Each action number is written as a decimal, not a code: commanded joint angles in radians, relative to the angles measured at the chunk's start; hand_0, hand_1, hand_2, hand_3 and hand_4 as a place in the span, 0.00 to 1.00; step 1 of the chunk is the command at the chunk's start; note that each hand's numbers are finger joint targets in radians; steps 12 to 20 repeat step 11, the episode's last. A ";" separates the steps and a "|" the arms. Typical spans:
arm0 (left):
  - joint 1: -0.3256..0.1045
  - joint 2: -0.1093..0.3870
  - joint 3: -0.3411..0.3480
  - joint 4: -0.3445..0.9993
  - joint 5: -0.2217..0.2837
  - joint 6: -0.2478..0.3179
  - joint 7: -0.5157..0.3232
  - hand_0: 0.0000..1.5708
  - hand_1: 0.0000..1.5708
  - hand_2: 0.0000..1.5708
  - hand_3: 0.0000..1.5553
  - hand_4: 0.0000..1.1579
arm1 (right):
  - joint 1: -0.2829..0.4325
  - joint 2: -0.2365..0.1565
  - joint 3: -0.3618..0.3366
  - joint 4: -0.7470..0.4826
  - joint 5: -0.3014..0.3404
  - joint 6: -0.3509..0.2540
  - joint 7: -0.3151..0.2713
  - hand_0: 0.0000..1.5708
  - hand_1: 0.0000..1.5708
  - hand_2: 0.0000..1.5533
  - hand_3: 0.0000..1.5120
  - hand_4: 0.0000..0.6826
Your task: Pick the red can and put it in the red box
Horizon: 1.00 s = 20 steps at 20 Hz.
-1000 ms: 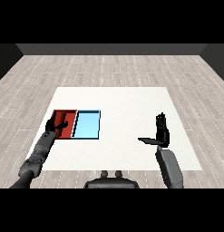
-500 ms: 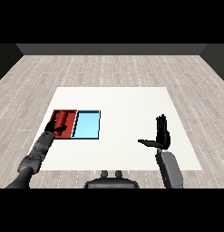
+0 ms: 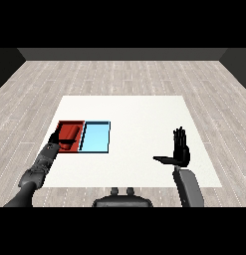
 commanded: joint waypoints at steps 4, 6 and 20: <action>0.053 -0.017 0.232 -0.205 0.232 0.047 -0.357 0.00 0.00 0.00 0.00 0.00 | -0.020 -0.007 -0.008 0.012 -0.011 0.021 0.000 0.00 0.00 0.00 0.00 0.00; 0.032 -0.068 0.283 -0.300 0.290 0.019 -0.481 0.00 0.00 0.00 0.00 0.00 | 0.003 -0.003 0.005 -0.002 -0.020 0.043 -0.012 0.00 0.00 0.00 0.00 0.00; 0.086 -0.139 0.283 -0.488 0.344 -0.141 -0.659 0.00 0.00 0.00 0.00 0.00 | -0.015 0.019 0.027 -0.009 0.006 0.011 0.013 0.00 0.00 0.00 0.00 0.00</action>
